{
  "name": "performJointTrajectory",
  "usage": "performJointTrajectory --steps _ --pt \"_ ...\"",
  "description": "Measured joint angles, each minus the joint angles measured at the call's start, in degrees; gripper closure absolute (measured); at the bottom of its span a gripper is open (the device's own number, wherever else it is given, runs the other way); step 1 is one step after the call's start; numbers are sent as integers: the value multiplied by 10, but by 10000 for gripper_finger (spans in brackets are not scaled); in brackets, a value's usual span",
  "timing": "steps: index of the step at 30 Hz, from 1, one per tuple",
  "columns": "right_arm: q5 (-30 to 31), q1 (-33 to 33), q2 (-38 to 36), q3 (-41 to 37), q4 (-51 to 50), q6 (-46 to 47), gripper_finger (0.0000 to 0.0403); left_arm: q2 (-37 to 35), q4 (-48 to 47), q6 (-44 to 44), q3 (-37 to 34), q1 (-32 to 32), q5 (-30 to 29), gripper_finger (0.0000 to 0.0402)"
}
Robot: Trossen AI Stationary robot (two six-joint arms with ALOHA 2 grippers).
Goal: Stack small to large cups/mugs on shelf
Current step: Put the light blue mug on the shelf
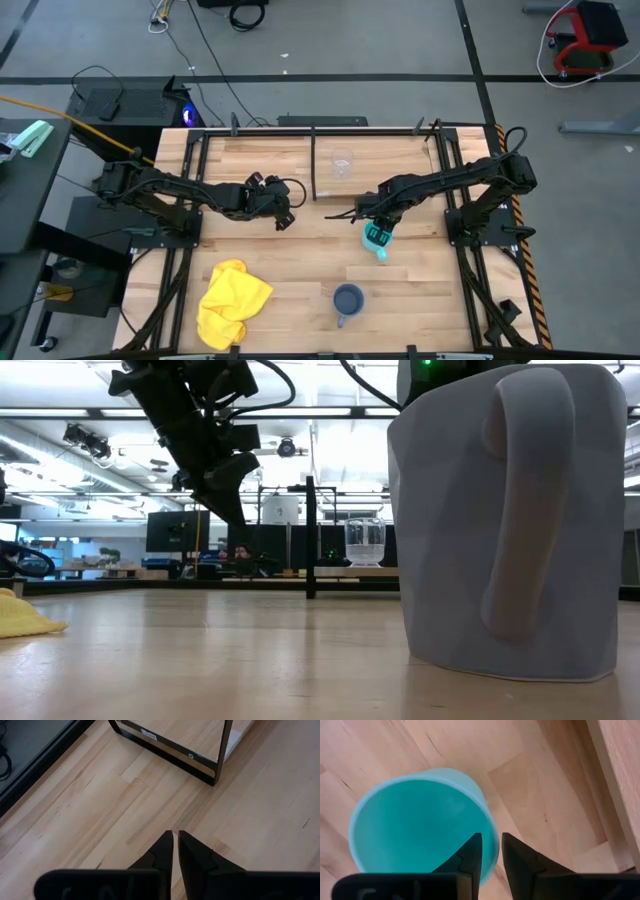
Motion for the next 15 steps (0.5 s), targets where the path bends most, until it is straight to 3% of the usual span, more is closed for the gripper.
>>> performJointTrajectory --steps 8,15 --pt "0 0 0 0 26 0 323 0 0 0 0 0 0 366" --pt "0 0 0 0 30 14 352 0 0 0 0 0 0 374"
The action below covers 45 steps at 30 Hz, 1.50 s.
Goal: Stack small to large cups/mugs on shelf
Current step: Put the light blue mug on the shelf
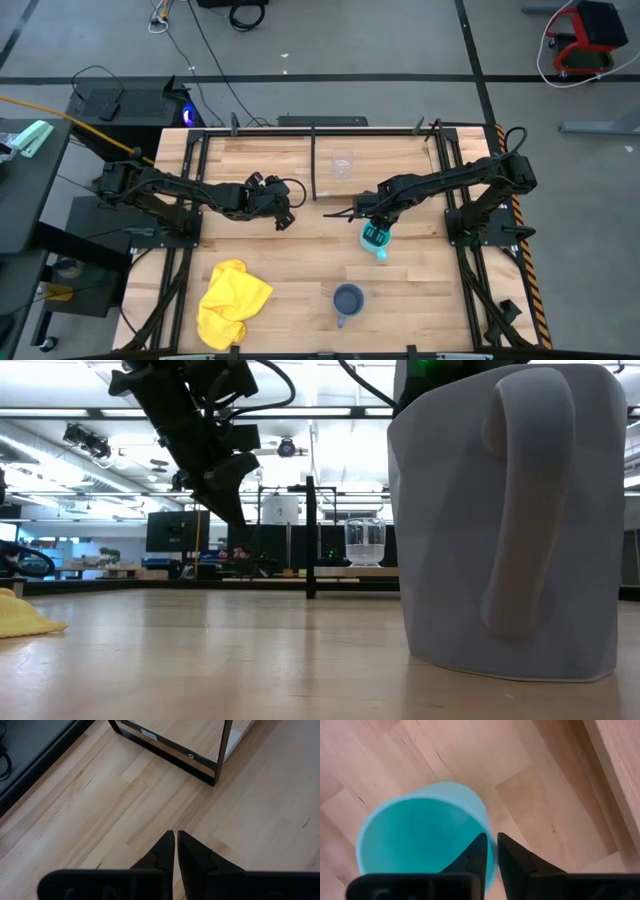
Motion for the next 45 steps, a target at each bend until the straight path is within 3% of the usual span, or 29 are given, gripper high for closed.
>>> performJointTrajectory --steps 6,18,29,35,45 --pt "-1 0 0 0 0 3 392 0 0 0 0 0 0 367" --pt "0 0 0 8 -17 8 396 0 0 0 0 0 0 382" --pt "59 -12 0 164 -191 7 400 0 0 0 0 0 0 383" --pt "101 -65 0 275 -298 1 400 0 0 0 0 0 0 380" --pt "97 -224 -14 387 -300 -73 400 0 0 0 0 0 0 390"
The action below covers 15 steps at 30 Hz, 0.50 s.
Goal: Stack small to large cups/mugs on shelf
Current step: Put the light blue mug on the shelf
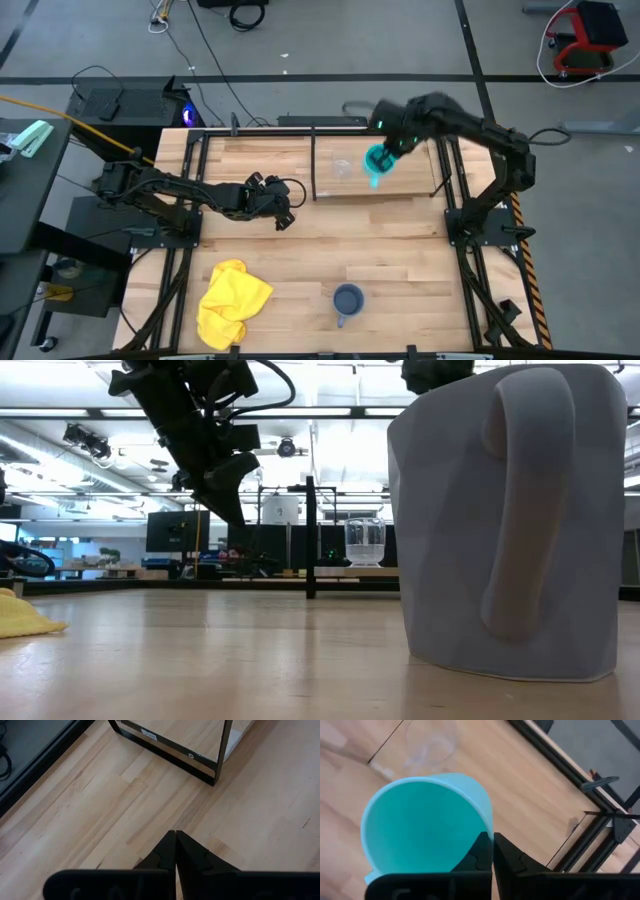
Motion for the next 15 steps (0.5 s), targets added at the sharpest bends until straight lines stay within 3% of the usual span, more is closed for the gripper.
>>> performJointTrajectory --steps 7,15 --pt "-62 -121 7 -8 0 -85 400 0 0 4 0 0 0 376" --pt "-99 -175 15 -69 69 -140 400 0 2 4 0 0 0 390"
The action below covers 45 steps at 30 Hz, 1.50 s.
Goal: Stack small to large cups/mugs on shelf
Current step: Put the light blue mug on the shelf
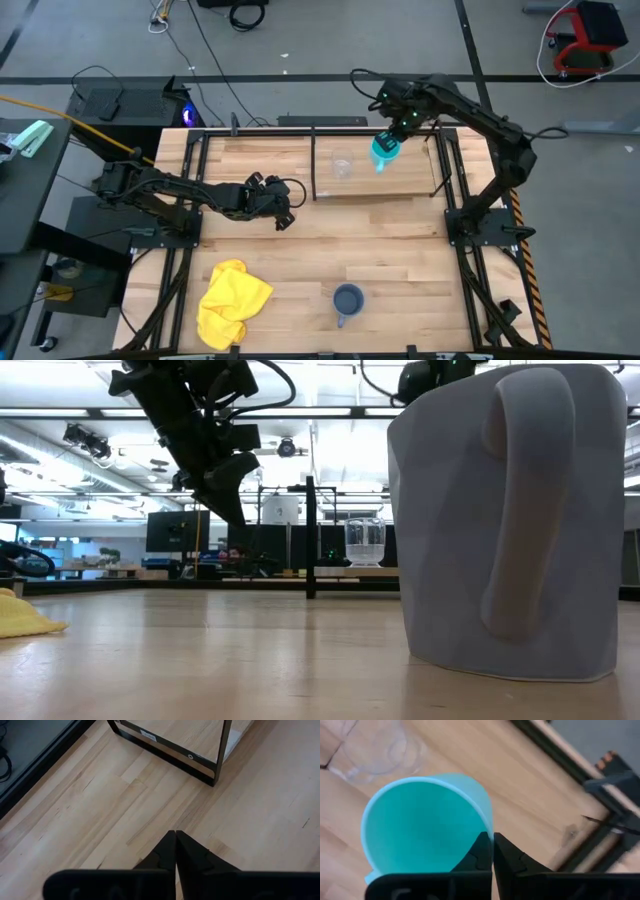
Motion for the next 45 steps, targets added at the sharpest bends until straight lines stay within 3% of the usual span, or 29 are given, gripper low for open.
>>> performJointTrajectory --steps 15,21,30,40,45 --pt "-33 -43 1 -121 91 -62 400 0 3 1 0 0 0 380" --pt "-50 -53 1 -127 119 -85 400 0 8 1 0 0 0 393" --pt "-54 -55 4 -127 125 -98 400 0 9 1 0 0 0 374" --pt "-57 -54 7 -127 126 -95 400 0 9 1 0 0 0 394" --pt "-58 -45 7 -127 126 -88 400 0 9 1 0 0 0 385"
